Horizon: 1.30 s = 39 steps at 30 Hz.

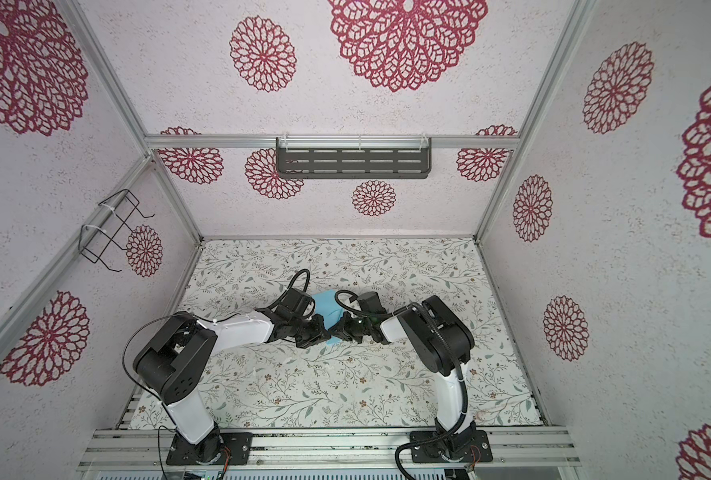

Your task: Fold a paper plane with a square sheet of paper (pick it up from the middle)

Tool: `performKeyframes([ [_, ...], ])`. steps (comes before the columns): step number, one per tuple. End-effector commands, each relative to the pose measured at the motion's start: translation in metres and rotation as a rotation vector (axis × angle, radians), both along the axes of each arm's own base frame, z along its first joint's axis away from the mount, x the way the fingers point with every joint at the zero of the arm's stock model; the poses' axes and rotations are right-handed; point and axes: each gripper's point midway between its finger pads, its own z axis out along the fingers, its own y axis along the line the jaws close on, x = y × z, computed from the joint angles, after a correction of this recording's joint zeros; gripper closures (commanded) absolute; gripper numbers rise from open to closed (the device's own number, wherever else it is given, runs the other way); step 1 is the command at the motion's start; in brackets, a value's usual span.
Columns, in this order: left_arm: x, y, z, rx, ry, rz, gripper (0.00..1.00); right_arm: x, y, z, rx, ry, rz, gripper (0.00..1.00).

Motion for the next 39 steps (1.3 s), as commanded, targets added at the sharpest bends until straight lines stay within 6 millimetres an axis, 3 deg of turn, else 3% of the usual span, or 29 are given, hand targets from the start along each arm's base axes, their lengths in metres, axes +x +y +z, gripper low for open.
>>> performKeyframes([
  [1,0.004,-0.001,-0.007,0.015,0.011,0.022,0.97,-0.002,-0.003,-0.006,-0.023,0.008,-0.015,0.98],
  [11,-0.001,0.005,-0.019,0.068,0.059,0.021,0.98,0.000,0.001,0.006,0.003,-0.023,0.012,0.97],
  [21,-0.010,0.018,-0.034,0.163,0.117,0.005,1.00,0.021,0.006,0.054,0.077,-0.196,0.106,0.95],
  [39,-0.010,0.019,-0.035,0.187,0.122,-0.011,1.00,0.049,-0.015,0.009,-0.064,-0.180,0.132,0.94],
])
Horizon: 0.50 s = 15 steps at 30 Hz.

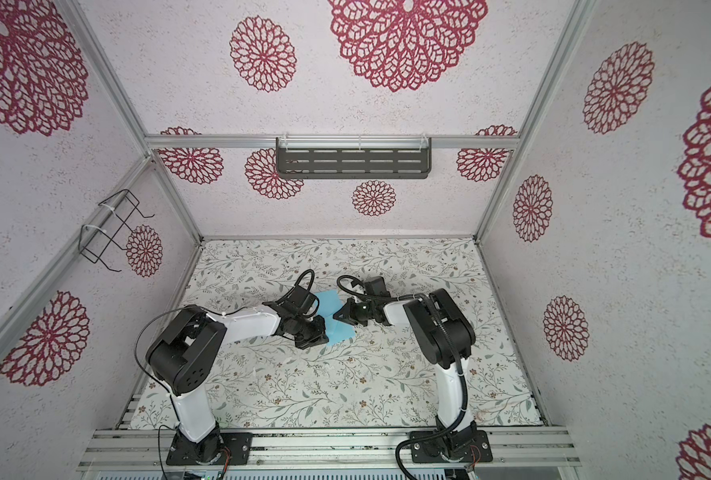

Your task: Fold a paper plane with a square sheet of paper (pick it up from the middle)

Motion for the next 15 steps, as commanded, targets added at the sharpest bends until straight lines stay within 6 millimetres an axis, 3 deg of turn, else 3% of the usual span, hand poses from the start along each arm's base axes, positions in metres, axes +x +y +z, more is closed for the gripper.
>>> performKeyframes([
  [1,-0.007,0.010,-0.015,0.066,0.040,0.003,1.00,0.002,-0.001,-0.004,-0.020,-0.021,0.038,0.94],
  [8,-0.001,0.006,-0.003,0.052,0.009,-0.010,1.00,-0.001,-0.003,-0.016,-0.041,-0.002,0.047,0.94],
  [15,0.026,-0.012,0.040,-0.029,-0.126,-0.032,0.98,-0.004,-0.006,-0.022,-0.052,0.011,0.047,0.94],
])
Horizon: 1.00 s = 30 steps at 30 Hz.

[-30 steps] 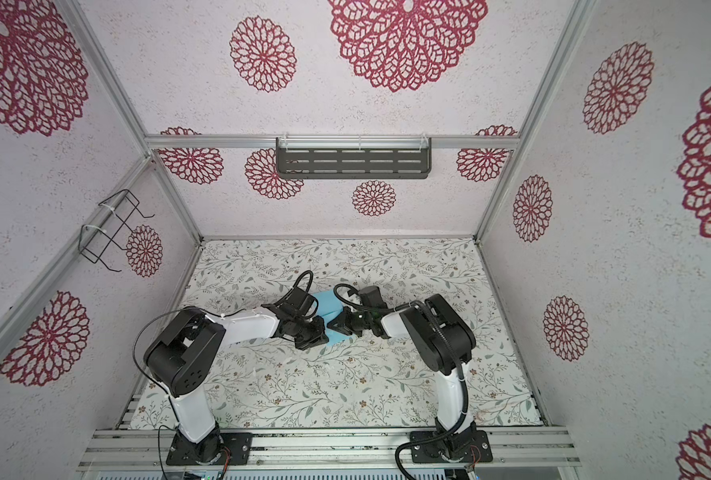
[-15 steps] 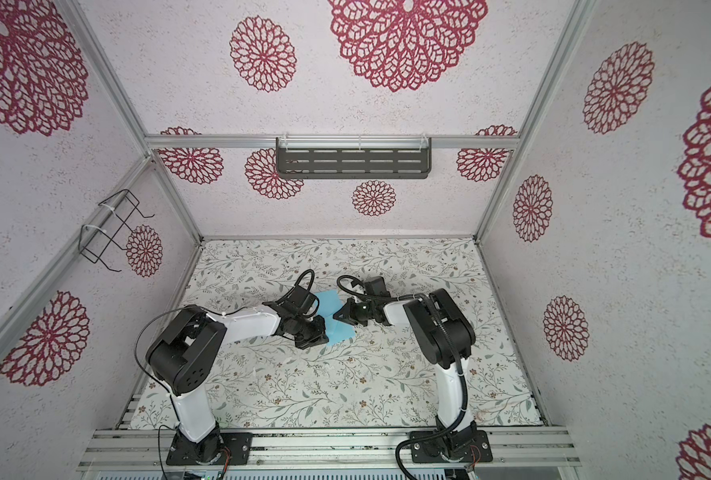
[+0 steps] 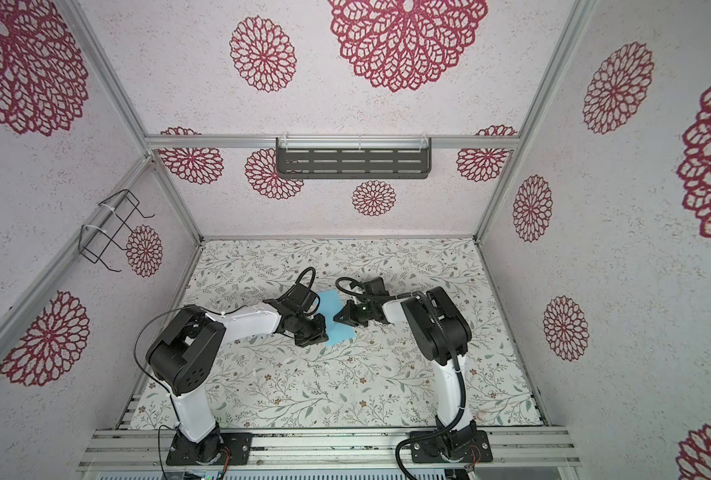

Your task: Fold a paper plane with a square sheet of paper (pick it up from the middle)

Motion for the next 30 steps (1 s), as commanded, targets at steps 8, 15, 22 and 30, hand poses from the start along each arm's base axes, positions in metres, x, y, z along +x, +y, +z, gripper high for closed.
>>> performKeyframes([
  [8,0.022,-0.004,0.005,0.039,-0.045,0.011,0.98,-0.004,-0.005,-0.010,-0.024,0.012,0.004,0.94],
  [15,0.016,0.003,-0.012,0.089,-0.002,0.014,1.00,0.000,-0.003,0.002,-0.004,-0.029,0.018,0.94],
  [22,0.009,0.016,-0.033,0.173,0.040,0.014,1.00,-0.007,0.005,0.043,0.077,-0.137,0.090,0.93],
  [30,0.003,0.020,-0.040,0.191,0.060,0.014,1.00,-0.034,0.012,0.028,0.041,-0.121,0.149,0.96],
])
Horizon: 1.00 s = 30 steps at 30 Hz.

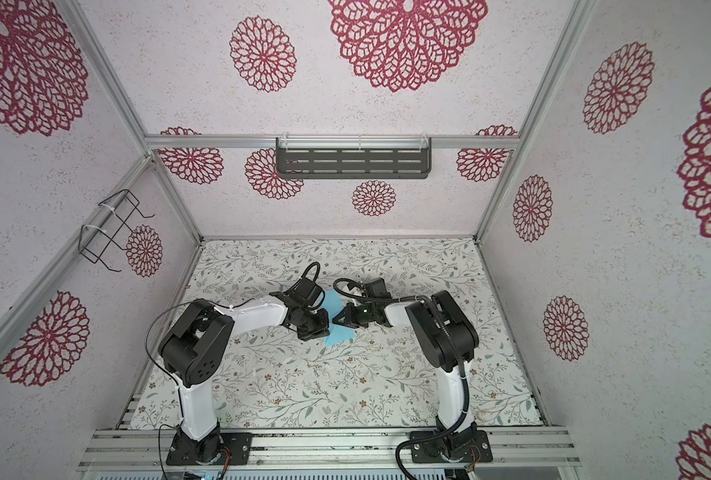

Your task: Fold a paper plane with a square sheet of paper (pick it up from the middle)

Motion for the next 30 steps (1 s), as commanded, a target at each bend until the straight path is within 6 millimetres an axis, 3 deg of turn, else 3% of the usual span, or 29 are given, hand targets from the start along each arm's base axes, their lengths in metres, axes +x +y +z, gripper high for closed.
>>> performKeyframes([
  [1,-0.013,0.018,-0.027,0.101,0.058,0.011,1.00,-0.010,0.006,0.006,0.007,-0.035,0.047,0.96],
  [7,-0.014,0.019,-0.027,0.108,0.060,0.010,1.00,-0.009,0.000,-0.011,-0.062,-0.023,0.043,0.98],
  [13,-0.018,0.023,-0.029,0.118,0.066,0.011,1.00,0.007,-0.025,-0.036,-0.160,-0.003,-0.005,0.99],
  [22,-0.020,0.023,-0.031,0.118,0.073,0.002,1.00,0.054,-0.055,-0.044,-0.180,0.002,-0.142,0.99],
  [26,-0.019,0.023,-0.030,0.118,0.071,-0.002,1.00,0.072,-0.063,-0.036,-0.175,-0.016,-0.184,0.99],
  [30,-0.018,0.021,-0.029,0.116,0.070,-0.008,1.00,0.074,-0.057,0.006,-0.103,-0.080,-0.190,0.98],
])
